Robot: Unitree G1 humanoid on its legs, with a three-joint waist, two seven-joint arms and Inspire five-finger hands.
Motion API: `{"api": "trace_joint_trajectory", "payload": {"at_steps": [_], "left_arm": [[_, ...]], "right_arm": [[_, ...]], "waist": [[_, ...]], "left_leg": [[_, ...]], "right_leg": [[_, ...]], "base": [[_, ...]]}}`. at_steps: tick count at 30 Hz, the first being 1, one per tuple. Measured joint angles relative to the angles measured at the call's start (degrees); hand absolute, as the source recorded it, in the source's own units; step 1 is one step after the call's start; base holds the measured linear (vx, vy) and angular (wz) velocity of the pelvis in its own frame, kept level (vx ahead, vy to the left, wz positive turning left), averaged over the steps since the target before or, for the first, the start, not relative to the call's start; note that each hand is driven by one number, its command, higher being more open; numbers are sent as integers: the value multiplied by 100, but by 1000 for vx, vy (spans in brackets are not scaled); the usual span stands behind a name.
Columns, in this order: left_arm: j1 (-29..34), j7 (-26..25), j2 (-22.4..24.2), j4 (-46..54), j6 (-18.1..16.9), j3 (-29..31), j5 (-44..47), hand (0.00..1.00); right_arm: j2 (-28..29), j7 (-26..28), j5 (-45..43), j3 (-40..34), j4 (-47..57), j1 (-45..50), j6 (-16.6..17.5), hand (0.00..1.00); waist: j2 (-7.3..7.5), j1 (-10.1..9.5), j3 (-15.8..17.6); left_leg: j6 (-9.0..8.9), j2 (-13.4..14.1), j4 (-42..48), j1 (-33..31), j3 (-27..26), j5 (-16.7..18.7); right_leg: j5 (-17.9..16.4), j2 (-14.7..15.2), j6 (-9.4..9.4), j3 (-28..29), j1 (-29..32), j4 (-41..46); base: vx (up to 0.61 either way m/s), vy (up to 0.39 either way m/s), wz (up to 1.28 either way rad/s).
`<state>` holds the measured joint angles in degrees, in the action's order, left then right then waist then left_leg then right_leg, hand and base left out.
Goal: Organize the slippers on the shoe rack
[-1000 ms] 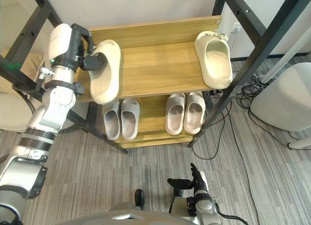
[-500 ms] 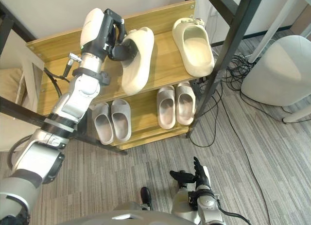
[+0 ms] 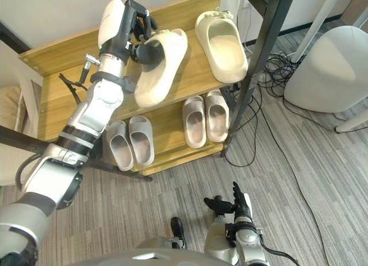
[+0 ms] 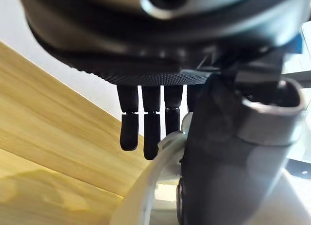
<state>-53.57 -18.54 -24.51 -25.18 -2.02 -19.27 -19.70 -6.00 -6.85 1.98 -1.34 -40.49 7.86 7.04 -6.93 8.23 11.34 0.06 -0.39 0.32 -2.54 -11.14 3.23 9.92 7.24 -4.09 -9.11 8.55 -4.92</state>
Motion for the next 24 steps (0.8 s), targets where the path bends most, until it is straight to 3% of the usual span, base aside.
{"api": "trace_joint_trajectory", "payload": {"at_steps": [16, 24], "left_arm": [[-101, -6, 408, 53, 5, -23, 564, 100], [90, -9, 415, 564, -4, -71, 673, 100]], "right_arm": [[-35, -70, -208, -27, -27, -20, 42, 100], [-81, -67, -208, 18, -54, -22, 38, 100]], "waist": [[-60, 24, 36], [-60, -47, 36]], "left_leg": [[93, -120, 2, -23, 178, -59], [114, -147, 3, 26, 248, -72]], "right_leg": [[29, 138, -29, -166, -82, 2], [34, 177, -39, -236, -160, 2]], "base": [[-8, 16, 6], [-7, 14, 4]]}}
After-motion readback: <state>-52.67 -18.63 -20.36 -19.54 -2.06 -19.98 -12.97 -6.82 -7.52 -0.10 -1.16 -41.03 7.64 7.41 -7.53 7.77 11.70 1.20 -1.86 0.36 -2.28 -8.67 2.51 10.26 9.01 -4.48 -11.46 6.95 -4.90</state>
